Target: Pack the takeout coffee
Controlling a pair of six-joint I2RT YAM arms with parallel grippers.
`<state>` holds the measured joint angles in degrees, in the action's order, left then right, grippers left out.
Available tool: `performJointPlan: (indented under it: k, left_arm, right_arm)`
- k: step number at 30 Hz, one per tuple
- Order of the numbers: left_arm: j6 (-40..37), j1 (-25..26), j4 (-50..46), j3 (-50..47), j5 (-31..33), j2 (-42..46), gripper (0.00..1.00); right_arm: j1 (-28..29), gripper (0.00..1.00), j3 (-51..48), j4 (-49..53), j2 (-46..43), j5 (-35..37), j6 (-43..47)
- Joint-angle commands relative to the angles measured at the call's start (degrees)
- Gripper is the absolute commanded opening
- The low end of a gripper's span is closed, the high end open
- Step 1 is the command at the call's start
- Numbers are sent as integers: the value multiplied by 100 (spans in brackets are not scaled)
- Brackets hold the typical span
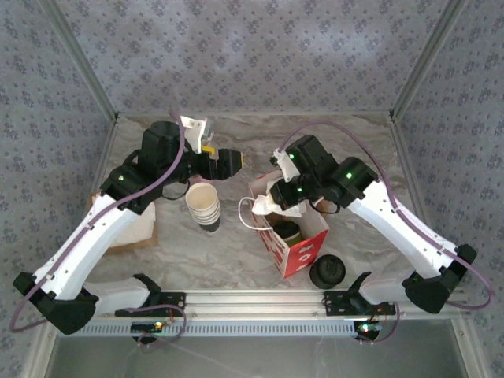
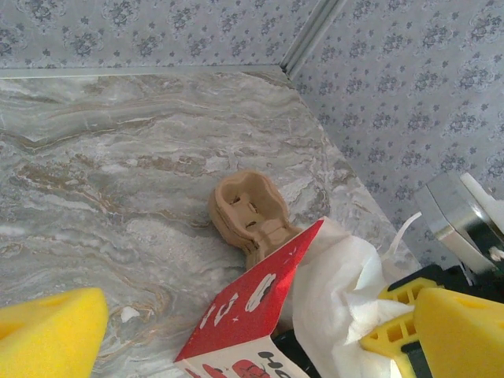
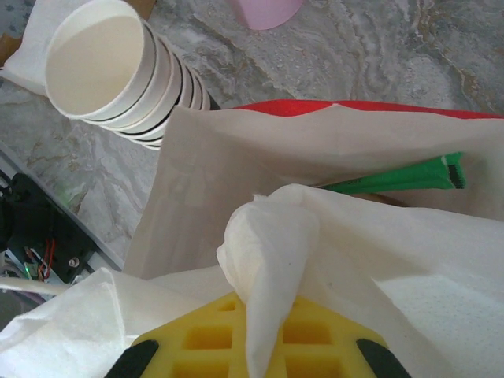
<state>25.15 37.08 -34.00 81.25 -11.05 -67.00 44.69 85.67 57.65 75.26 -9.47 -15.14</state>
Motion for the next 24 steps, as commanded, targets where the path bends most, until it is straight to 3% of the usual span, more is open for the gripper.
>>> performJointPlan:
  k: [1, 10, 17, 24]
  left_arm:
    - [43, -22, 168, 21, 54, 56, 100]
    - [43, -19, 191, 17, 35, 14, 99]
    - [43, -26, 175, 15, 40, 12, 99]
    - [43, -21, 177, 31, 25, -23, 99]
  right_arm:
    - [106, 0, 145, -52, -163, -185, -66]
    - [-60, 0, -390, -291, -179, -633, -209]
    - [-457, 0, -724, -261, -203, -764, -391]
    - [-489, 0, -863, -364, -94, -663, -517]
